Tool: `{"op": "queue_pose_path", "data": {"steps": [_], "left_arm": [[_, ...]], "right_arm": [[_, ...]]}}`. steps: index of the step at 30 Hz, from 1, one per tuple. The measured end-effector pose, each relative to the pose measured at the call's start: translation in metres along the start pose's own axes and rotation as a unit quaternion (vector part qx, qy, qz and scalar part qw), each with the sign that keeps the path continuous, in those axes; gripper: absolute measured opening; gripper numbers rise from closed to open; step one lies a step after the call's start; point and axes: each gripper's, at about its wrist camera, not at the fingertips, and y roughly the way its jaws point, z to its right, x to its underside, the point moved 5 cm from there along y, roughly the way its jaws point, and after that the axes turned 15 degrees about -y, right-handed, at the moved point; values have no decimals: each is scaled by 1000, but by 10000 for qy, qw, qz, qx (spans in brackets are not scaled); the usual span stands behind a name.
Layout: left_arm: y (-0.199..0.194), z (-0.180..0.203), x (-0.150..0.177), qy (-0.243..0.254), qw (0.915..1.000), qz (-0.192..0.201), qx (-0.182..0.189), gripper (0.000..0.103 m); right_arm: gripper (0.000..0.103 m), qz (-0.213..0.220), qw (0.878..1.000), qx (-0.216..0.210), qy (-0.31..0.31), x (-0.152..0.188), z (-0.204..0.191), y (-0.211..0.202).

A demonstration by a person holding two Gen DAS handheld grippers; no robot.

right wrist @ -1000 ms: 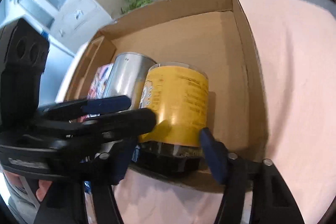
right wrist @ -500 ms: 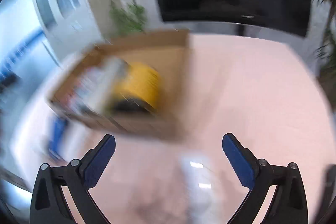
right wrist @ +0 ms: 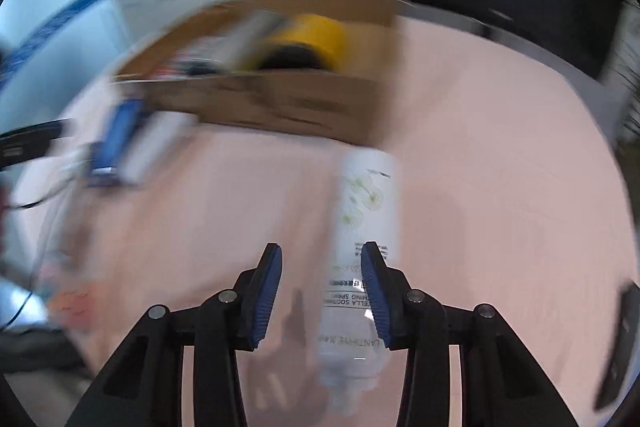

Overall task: Organize rigid objects
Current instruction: 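Move the right tool to the white lotion tube and grasp it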

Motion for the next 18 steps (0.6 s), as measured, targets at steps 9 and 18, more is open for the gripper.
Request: {"op": "queue_pose_path", "data": {"steps": [9,18], "left_arm": [[22,8,-14,86,9997,-146,202,102],[49,52,-15,1592,9838,-561,608,101]], "right_arm": [[63,-192,9986,-326,366,-4,-28,22],[16,383,9709,-764,-2236,0,-75,5]]}}
